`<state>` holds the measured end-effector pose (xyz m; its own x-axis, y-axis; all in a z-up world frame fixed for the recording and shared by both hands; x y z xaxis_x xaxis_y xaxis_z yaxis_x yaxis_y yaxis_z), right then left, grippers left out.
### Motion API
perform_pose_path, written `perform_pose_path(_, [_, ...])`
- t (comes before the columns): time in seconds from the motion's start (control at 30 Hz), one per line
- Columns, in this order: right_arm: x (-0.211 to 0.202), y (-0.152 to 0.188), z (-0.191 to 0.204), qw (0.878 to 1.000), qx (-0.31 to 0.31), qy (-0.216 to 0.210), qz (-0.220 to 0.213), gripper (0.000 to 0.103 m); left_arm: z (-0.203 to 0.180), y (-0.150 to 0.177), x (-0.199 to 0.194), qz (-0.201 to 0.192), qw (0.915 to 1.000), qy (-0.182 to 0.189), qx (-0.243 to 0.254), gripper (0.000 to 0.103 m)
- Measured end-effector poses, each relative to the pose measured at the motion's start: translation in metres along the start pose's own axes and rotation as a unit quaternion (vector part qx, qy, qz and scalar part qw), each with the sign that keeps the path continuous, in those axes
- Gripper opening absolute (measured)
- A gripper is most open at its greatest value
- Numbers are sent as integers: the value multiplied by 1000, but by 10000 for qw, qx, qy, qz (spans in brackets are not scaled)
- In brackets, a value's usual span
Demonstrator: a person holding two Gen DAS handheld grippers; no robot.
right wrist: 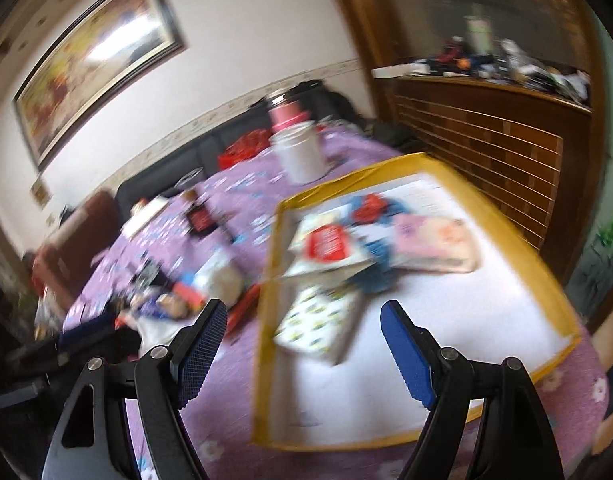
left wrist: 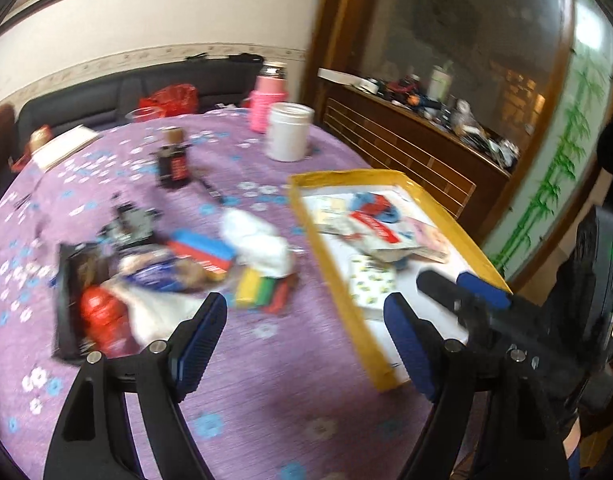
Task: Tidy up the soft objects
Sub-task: 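Grasp the black snack bag with the left tool while the right tool reaches toward the white cloth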
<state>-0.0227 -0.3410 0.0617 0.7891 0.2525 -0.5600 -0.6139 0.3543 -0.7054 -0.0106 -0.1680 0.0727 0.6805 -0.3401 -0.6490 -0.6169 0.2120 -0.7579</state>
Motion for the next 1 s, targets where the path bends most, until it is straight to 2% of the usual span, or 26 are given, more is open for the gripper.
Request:
perform_pose_path(0.13, [13, 30, 46, 9968, -715, -291, 219, 83, 43, 10, -19, -85, 9990, -293, -318, 80])
perform_pose_path(0.27, [31, 61, 78, 9889, -1139, -735, 613, 83, 91, 26, -25, -7, 9955, -682, -651, 80])
perform_pose_path(0.37, [45, 80, 93, 9831, -1502, -727, 749, 83, 130, 38, -24, 128, 9900, -909, -1072, 80])
perform_pose_path(0.53, [58, 94, 95, 9790, -1629, -775, 954, 83, 175, 49, -6, 547, 9795, -1211, -1516, 80])
perform_pose_path(0.7, [58, 90, 93, 9793, -1468, -974, 995, 83, 198, 51, 21, 918, 9717, -1340, -1713, 80])
perform_pose_path(0.77, [58, 92, 95, 9777, -1531, -1017, 1017, 83, 206, 56, 31, 995, 9696, -1286, -1830, 80])
perform_pose_path(0.83, [58, 93, 97, 9761, -1560, -1088, 1052, 83, 213, 60, 40, 1009, 9683, -1203, -1943, 69])
perform_pose_path(0.97, [61, 95, 97, 9752, -1572, -1070, 1130, 83, 221, 61, 47, 946, 9686, -1077, -2031, 64])
perform_pose_path(1.0, [61, 96, 98, 9751, -1587, -1058, 1132, 83, 222, 60, 48, 916, 9692, -996, -2058, 59])
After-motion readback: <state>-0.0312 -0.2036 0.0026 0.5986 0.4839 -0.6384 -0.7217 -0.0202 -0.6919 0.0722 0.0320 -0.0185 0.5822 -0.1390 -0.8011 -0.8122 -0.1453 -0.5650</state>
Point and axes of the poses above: each gripper's, at about its wrist camera, not at the fingertips, and x roughly the way its jaws point, z to its left, y to its underside, the point moved 5 cm from there along x, roughly the way its jaws point, and after that the axes turned 10 degrees about x, right-handed, at the moved point
